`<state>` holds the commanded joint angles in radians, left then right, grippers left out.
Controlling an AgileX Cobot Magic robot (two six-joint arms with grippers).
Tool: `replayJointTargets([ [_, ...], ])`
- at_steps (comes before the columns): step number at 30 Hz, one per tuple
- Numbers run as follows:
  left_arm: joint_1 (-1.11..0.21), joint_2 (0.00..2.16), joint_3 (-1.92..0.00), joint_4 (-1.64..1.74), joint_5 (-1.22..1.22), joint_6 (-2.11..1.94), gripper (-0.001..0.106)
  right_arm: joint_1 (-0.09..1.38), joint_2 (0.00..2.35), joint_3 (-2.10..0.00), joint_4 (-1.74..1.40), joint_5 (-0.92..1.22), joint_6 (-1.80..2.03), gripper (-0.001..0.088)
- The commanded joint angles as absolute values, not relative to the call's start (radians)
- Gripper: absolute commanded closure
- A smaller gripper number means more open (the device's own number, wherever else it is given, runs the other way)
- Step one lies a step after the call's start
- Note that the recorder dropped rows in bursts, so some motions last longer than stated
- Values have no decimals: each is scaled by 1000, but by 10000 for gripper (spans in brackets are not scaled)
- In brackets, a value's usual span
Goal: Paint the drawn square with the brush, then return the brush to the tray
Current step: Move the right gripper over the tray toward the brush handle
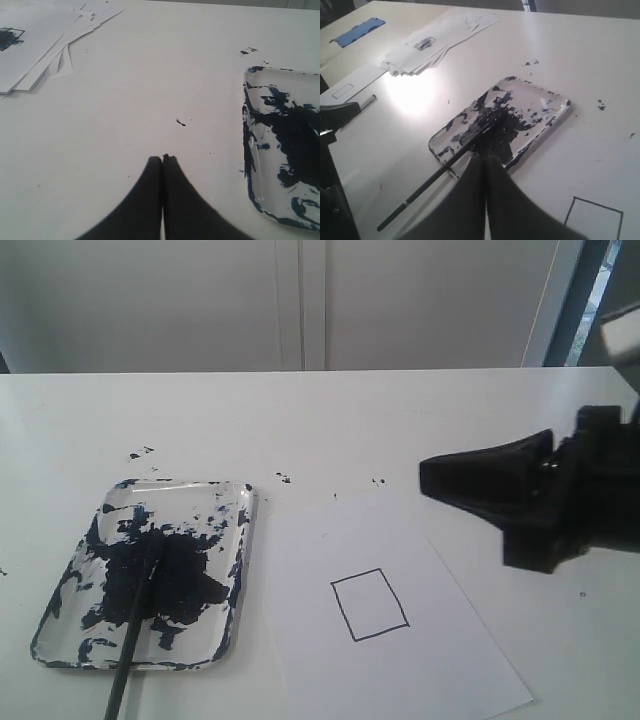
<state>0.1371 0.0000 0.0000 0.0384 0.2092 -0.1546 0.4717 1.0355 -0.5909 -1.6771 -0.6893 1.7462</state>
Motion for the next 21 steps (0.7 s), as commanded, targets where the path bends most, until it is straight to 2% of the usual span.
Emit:
replayJointTargets([
  [3, 137, 0, 0, 38, 209, -155, 1053, 660, 1152, -647, -1641, -542, 1732, 868],
  [9, 137, 0, 0, 38, 209, -155, 1053, 855, 1316, -729, -1590, -388, 1728, 868],
  [21, 137, 0, 0, 38, 209, -155, 1053, 1006, 1491, -773, -1465, -312, 1729, 868],
])
